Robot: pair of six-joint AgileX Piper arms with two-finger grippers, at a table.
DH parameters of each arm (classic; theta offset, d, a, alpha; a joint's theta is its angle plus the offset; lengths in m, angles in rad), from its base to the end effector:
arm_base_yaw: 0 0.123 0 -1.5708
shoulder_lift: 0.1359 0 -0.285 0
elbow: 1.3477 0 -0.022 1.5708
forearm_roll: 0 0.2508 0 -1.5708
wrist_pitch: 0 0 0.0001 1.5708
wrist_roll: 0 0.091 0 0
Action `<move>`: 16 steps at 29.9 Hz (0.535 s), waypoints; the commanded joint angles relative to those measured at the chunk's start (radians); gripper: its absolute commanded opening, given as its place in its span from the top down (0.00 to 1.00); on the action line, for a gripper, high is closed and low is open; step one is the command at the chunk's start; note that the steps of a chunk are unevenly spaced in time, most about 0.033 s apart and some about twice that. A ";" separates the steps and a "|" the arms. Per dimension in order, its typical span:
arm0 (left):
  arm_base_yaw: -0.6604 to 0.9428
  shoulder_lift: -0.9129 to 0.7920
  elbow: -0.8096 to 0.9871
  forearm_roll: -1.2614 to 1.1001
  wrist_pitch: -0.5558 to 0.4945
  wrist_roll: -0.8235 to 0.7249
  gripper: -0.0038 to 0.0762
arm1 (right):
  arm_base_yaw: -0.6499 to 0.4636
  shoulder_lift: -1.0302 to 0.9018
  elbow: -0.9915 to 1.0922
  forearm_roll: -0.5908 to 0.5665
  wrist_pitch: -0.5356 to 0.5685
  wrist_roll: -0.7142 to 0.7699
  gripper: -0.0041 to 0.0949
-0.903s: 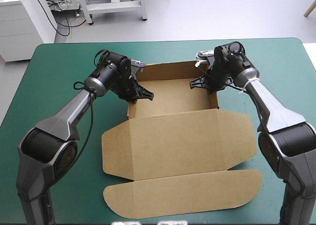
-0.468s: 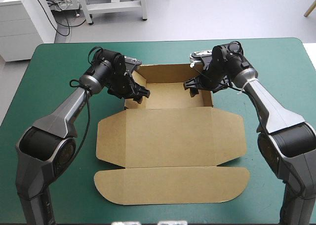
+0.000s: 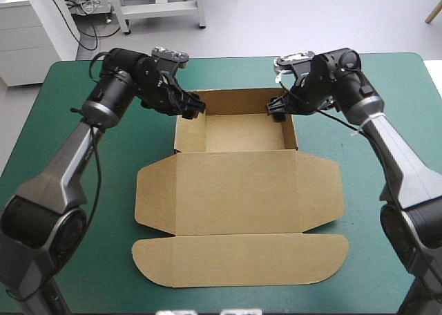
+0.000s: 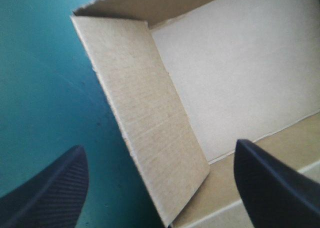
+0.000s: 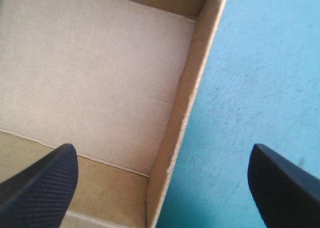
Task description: Fold the box
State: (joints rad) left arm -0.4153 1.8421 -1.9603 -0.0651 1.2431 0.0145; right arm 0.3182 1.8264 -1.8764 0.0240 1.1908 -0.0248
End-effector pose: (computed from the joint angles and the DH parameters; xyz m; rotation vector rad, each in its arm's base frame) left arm 0.3638 -0.1665 0.3791 0.5541 2.5639 -0.2292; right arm 0.3784 0.1268 0.3634 -0.4450 2.5924 0.1338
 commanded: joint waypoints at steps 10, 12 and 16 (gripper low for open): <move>-0.002 -0.386 -0.019 0.001 0.031 0.148 0.38 | 0.000 -0.268 -0.030 -0.047 -0.023 -0.023 0.10; -0.002 -0.440 0.006 0.007 0.032 0.164 0.50 | 0.000 -0.272 -0.030 -0.053 -0.023 -0.018 0.10; -0.002 -0.550 0.113 0.036 0.032 0.167 0.77 | 0.000 -0.264 -0.030 -0.064 -0.023 -0.016 0.10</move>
State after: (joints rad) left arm -0.4153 1.3856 -1.8897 -0.0396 1.2539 0.1782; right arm 0.3182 1.5988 -1.8764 -0.0252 1.2099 -0.0379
